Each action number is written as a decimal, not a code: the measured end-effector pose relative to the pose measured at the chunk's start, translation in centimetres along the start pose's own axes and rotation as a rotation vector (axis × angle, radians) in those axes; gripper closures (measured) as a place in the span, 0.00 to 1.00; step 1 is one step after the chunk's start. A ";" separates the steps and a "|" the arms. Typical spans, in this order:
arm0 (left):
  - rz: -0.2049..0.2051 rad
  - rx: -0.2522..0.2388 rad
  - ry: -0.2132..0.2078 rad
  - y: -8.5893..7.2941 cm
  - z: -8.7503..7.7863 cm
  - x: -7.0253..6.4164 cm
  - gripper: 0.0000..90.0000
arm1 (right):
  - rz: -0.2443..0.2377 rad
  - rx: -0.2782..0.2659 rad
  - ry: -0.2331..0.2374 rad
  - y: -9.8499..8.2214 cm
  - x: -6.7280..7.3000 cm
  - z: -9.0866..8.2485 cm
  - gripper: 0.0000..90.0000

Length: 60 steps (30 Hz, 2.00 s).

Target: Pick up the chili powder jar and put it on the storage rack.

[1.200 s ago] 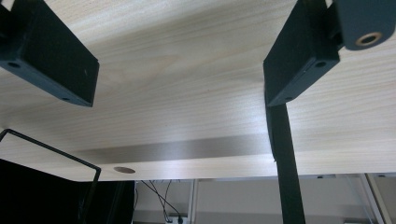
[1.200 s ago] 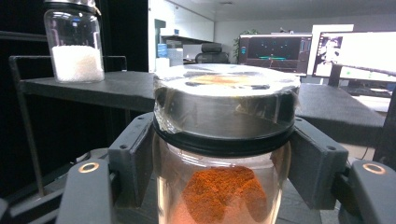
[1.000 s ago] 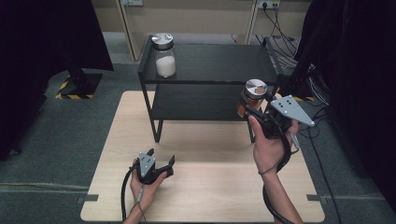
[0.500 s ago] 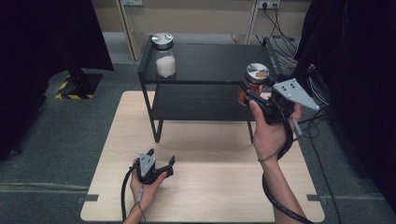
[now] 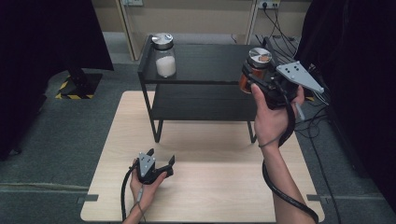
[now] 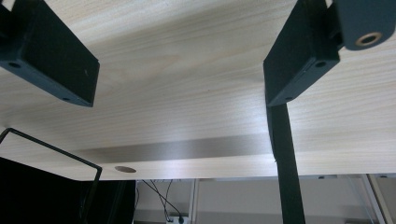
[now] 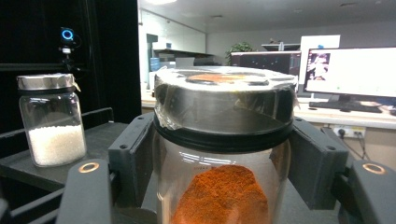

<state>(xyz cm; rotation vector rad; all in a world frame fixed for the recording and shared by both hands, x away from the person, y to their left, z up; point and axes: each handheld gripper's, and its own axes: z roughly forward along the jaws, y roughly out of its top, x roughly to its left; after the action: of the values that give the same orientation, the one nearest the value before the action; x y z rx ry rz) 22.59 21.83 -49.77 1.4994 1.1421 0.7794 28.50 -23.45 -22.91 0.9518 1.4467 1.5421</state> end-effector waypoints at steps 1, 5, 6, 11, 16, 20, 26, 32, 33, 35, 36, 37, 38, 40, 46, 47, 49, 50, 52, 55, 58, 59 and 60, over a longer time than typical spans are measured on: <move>0.001 0.000 0.000 0.0 0.0 0.0 0.11 | -0.002 0.001 0.001 0.1 0.0 0.1 0.36; 0.010 0.002 -0.002 0.0 0.0 0.0 0.12 | -0.010 0.001 -0.006 0.5 0.0 0.6 0.36; 0.011 0.002 -0.002 0.0 0.0 -0.1 0.11 | -0.009 0.000 -0.008 0.5 -0.1 0.7 0.36; 0.012 0.003 -0.005 0.0 0.0 0.0 0.11 | -0.010 0.004 -0.021 0.8 -0.2 1.2 0.36; 0.011 0.003 -0.005 0.0 0.0 0.0 0.11 | -0.013 0.015 -0.030 1.1 -0.3 1.9 0.36; 0.012 0.002 -0.007 0.0 0.0 0.0 0.11 | -0.015 0.023 -0.036 1.3 -0.4 2.4 0.36; 0.012 0.003 -0.008 0.0 0.0 -0.1 0.11 | -0.015 0.031 -0.045 1.6 -0.5 3.1 0.36; 0.010 0.003 -0.009 0.0 0.0 -0.1 0.11 | -0.011 0.046 -0.054 1.7 -0.8 3.8 0.36; 0.011 0.003 -0.009 0.0 0.0 -0.1 0.11 | -0.009 0.047 -0.055 1.6 -0.8 3.9 0.36; 0.011 0.004 -0.009 0.0 0.0 -0.1 0.11 | -0.009 0.050 -0.056 1.6 -0.8 4.2 0.36; 0.012 0.003 -0.010 0.0 0.0 -0.1 0.11 | -0.008 0.052 -0.056 1.6 -0.8 4.3 0.36; 0.011 0.003 -0.010 0.0 0.0 -0.1 0.11 | -0.007 0.054 -0.056 1.6 -0.8 4.4 0.36; 0.011 0.003 -0.010 0.0 0.0 -0.1 0.11 | -0.007 0.053 -0.058 1.5 -0.8 4.5 0.36; 0.011 0.003 -0.009 0.0 0.0 -0.1 0.11 | -0.004 0.056 -0.061 1.5 -0.9 4.7 0.36; 0.009 0.004 -0.010 0.1 0.0 0.0 0.11 | -0.007 0.057 -0.068 1.5 -1.0 5.2 0.36; 0.008 0.003 -0.010 0.0 0.0 0.0 0.11 | -0.007 0.058 -0.070 1.5 -1.0 5.2 0.36; 0.008 0.003 -0.010 0.0 0.0 0.0 0.11 | -0.007 0.061 -0.073 1.5 -1.0 5.4 0.36; 0.008 0.003 -0.010 0.0 0.0 0.0 0.11 | -0.006 0.062 -0.074 1.4 -1.0 5.4 0.36; 0.009 0.003 -0.010 0.0 0.0 0.0 0.11 | -0.003 0.061 -0.076 1.2 -1.1 5.5 0.36; 0.009 0.004 -0.011 0.0 0.0 0.0 0.11 | -0.007 0.066 -0.078 1.1 -1.2 5.7 0.36; 0.007 0.006 -0.011 0.1 0.0 0.0 0.11 | -0.008 0.070 -0.079 1.0 -1.4 5.9 0.36; 0.008 0.006 -0.011 0.1 0.0 0.0 0.11 | -0.008 0.070 -0.078 1.0 -1.4 5.9 0.36; 0.009 0.006 -0.011 0.1 0.0 0.0 0.11 | -0.009 0.070 -0.077 1.0 -1.5 6.0 0.36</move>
<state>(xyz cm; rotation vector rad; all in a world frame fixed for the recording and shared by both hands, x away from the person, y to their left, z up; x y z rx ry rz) 22.58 21.83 -49.69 1.5126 1.1315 0.7734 34.47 -22.45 -21.57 1.0333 1.4566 1.4402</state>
